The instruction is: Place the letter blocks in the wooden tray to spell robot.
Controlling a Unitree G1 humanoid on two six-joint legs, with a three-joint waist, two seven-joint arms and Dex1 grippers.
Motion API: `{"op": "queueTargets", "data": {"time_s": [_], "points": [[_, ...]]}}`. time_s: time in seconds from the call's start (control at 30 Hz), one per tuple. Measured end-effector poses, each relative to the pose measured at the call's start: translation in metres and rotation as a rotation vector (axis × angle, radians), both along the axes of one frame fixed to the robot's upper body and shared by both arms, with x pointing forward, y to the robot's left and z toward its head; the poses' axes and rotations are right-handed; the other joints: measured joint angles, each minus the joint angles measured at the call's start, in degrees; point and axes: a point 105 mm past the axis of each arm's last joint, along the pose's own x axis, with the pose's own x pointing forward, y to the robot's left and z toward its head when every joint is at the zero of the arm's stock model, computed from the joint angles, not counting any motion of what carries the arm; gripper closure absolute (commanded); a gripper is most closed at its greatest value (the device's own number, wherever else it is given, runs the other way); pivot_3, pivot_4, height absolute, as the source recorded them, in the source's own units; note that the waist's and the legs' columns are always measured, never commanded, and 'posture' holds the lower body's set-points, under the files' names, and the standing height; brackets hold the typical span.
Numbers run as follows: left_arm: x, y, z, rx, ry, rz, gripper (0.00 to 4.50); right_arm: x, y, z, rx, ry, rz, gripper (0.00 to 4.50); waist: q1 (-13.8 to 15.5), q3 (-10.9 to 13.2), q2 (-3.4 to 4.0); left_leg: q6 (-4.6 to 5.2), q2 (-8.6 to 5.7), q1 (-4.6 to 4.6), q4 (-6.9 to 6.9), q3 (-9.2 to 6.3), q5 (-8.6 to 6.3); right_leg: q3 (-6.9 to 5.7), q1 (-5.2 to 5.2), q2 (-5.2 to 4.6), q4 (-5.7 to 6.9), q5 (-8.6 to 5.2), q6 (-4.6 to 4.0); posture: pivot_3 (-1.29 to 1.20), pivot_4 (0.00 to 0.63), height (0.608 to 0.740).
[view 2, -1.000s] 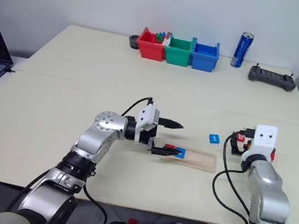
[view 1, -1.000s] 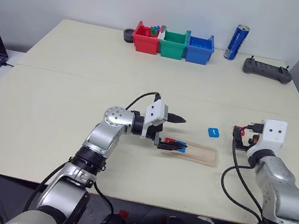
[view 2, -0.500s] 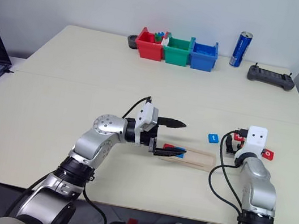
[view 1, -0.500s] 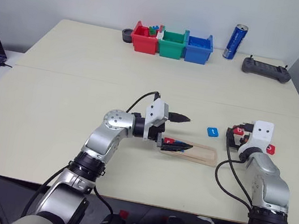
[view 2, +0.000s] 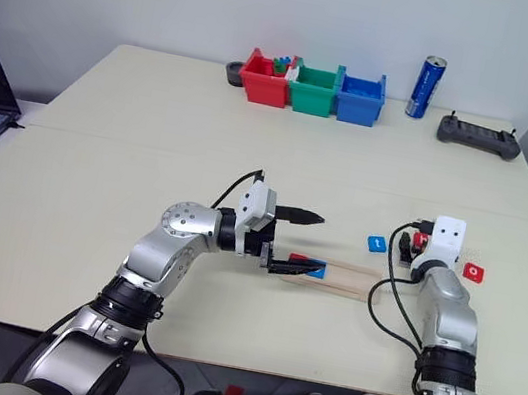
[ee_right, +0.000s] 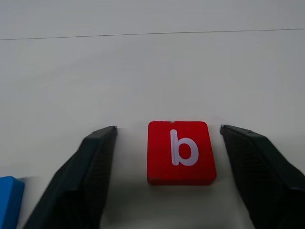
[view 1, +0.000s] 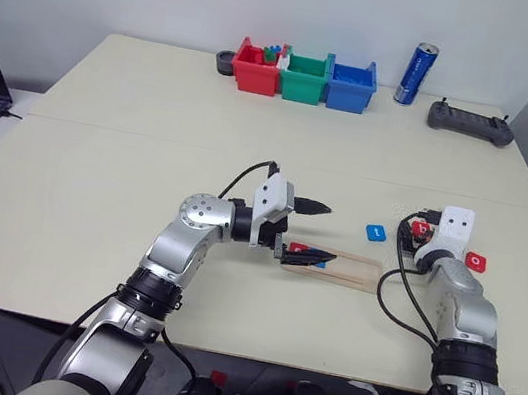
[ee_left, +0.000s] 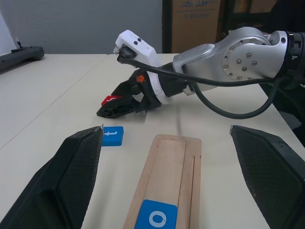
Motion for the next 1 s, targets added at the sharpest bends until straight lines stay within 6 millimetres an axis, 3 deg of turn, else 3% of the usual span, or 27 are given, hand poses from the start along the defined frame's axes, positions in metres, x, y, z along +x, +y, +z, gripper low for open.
{"op": "queueTargets", "data": {"time_s": [0.1,0.13,0.33,0.67,1.0], "points": [[0.0,0.001,0.0,0.002,-0.002,0.003,0.0,0.0,0.001,0.0,0.0,-0.006,0.0,2.9,0.0,0.0,0.0,0.0,-0.01,0.0,0.0,0.0,0.0,0.0,0.0,-0.01,-0.01,0.0,0.0,0.0,0.15,0.74],[0.0,0.001,0.0,0.004,-0.002,0.004,0.0,0.0,0.001,0.0,0.0,-0.007,0.0,3.04,0.0,0.0,0.0,0.0,0.0,0.0,0.0,0.0,0.0,0.0,0.0,-0.01,0.0,0.0,0.0,0.0,0.15,0.74],[0.001,0.002,0.0,0.005,-0.004,0.006,0.0,-0.009,-0.003,-0.001,-0.02,-0.009,-0.011,3.02,0.2,0.0,0.0,0.0,-0.01,-0.03,0.0,-0.02,0.0,-0.01,0.0,-0.01,-0.04,0.0,0.0,0.0,0.15,0.74],[-0.008,0.006,-0.001,0.029,0.001,-0.041,0.0,-0.078,0.002,0.006,-0.089,0.08,0.056,3.02,0.15,0.03,0.09,0.0,0.0,-0.08,-0.03,-0.02,0.0,0.01,-0.05,-0.01,-0.05,-0.02,0.01,0.0,0.15,0.74],[-0.018,0.01,-0.01,0.069,0.028,-0.105,0.0,-0.12,0.018,0.003,-0.034,0.187,0.091,3.02,0.18,0.03,0.09,0.0,0.03,-0.08,-0.05,-0.03,0.0,-0.01,-0.04,0.03,-0.08,-0.04,0.01,0.0,0.15,0.74]]}}
